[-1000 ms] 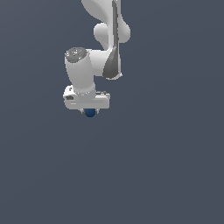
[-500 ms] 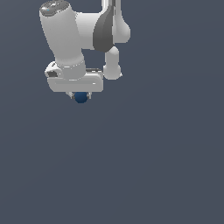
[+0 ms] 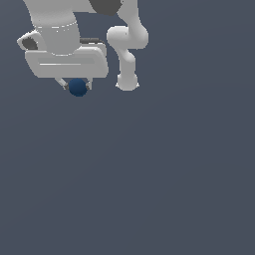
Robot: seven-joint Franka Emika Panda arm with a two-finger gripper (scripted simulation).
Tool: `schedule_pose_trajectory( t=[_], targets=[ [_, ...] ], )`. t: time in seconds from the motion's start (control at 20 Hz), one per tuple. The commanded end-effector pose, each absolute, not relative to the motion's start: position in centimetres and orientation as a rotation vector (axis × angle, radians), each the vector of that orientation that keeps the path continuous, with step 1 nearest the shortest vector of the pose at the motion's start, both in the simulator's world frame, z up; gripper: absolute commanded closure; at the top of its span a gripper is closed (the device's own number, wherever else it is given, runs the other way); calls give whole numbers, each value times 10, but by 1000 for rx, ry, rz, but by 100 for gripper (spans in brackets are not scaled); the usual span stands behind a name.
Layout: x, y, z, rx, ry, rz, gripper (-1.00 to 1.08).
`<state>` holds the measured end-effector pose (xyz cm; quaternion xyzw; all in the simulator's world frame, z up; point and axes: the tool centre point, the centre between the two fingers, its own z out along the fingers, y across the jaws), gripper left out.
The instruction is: Pick up the object and move it to a goal position.
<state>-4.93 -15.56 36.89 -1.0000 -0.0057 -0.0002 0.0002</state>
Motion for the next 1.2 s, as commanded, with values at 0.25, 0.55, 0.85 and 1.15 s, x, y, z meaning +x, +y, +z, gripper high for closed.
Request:
schedule_pose_trajectory(
  t=[0.25,0.55,0.85,1.15],
  targets=[
    [-45,-170,435,-3141,-19,0,108],
    [-41,-177,468,-3141,-19,0,108],
    [-39,-181,485,-3141,-19,0,108],
    [-37,-183,491,-3141,-19,0,108]
  ],
)
